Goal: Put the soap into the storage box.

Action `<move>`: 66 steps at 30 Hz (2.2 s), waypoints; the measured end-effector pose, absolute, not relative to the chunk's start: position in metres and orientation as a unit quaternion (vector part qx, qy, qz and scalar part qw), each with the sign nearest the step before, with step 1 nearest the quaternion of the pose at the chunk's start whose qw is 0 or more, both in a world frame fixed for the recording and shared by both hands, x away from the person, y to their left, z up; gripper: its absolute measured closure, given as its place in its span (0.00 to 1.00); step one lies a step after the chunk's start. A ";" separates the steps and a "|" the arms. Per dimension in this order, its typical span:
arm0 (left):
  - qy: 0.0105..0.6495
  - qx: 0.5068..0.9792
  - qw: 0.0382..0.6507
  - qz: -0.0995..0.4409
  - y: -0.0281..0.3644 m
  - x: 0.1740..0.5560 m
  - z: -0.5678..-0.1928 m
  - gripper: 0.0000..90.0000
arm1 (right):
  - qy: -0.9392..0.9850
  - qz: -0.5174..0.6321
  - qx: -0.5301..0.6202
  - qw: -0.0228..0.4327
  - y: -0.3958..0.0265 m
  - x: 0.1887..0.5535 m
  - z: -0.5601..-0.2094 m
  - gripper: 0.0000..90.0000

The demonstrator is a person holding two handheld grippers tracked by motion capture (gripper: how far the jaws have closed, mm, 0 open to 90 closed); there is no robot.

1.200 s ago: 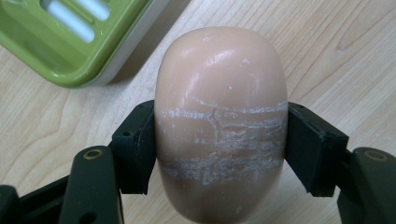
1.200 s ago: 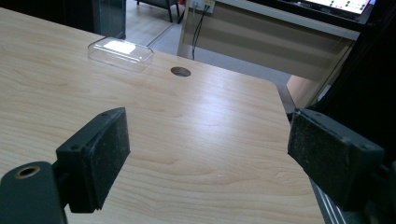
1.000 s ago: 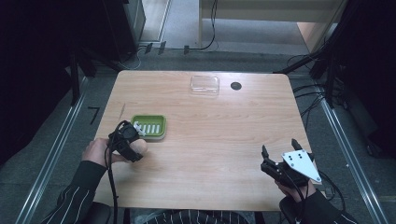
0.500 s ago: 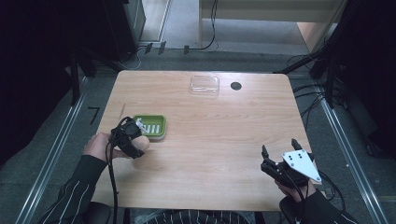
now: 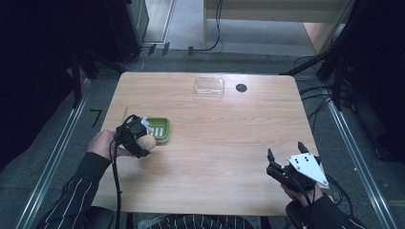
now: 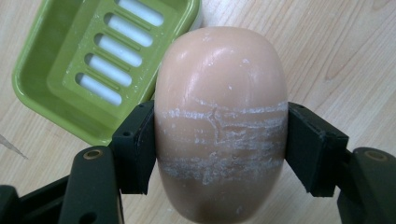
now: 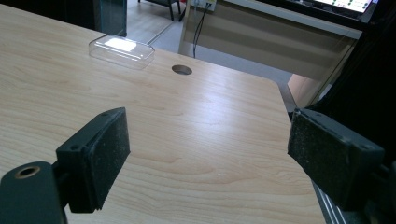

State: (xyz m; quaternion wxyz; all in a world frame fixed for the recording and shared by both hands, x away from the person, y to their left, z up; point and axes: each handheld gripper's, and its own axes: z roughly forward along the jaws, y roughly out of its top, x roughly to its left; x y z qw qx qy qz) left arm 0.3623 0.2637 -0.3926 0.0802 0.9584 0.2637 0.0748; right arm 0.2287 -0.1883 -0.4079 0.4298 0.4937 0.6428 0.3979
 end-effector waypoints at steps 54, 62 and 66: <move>0.151 0.978 0.101 0.099 0.256 0.414 -0.383 0.37 | 0.642 0.397 0.497 0.428 -0.188 0.229 -0.408 0.15; 0.140 0.980 0.103 0.096 0.257 0.425 -0.392 0.37 | 0.642 0.397 0.496 0.429 -0.189 0.229 -0.408 0.15; 0.140 0.980 0.107 0.093 0.258 0.430 -0.395 0.37 | 0.642 0.397 0.497 0.428 -0.189 0.229 -0.408 0.15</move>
